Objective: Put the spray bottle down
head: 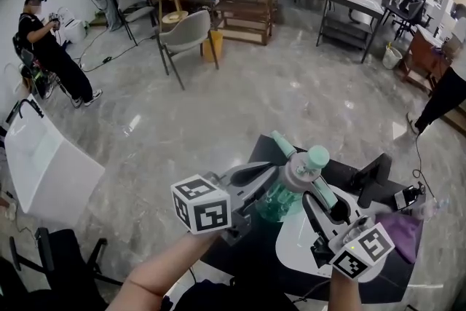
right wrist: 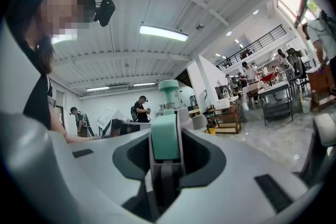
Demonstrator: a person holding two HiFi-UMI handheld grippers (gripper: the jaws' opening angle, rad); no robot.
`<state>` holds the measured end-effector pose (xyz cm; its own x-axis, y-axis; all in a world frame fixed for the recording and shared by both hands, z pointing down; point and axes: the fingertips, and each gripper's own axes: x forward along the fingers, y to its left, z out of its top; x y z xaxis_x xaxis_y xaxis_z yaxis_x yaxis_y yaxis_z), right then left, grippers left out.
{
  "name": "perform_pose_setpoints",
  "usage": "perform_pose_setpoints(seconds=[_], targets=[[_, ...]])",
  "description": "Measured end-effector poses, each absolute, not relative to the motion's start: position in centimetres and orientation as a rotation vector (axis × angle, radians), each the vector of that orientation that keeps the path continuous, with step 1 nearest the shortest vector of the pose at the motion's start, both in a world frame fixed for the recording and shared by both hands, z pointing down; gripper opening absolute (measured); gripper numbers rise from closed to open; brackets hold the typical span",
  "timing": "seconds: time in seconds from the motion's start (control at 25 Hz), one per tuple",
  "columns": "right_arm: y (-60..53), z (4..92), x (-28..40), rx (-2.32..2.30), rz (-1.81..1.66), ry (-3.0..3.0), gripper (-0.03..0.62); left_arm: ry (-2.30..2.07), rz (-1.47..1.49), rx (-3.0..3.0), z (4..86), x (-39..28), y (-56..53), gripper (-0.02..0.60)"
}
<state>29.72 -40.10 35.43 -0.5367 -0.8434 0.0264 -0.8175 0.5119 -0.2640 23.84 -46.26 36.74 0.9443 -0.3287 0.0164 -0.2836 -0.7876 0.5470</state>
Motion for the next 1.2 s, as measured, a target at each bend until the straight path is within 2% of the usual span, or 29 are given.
perform_pose_setpoints(seconds=[1.2], targets=[[-47.7, 38.2, 31.9, -1.523, -0.176, 2.688, 0.109, -0.487, -0.011, 2.561, 39.7, 26.5, -52.5, 0.014]])
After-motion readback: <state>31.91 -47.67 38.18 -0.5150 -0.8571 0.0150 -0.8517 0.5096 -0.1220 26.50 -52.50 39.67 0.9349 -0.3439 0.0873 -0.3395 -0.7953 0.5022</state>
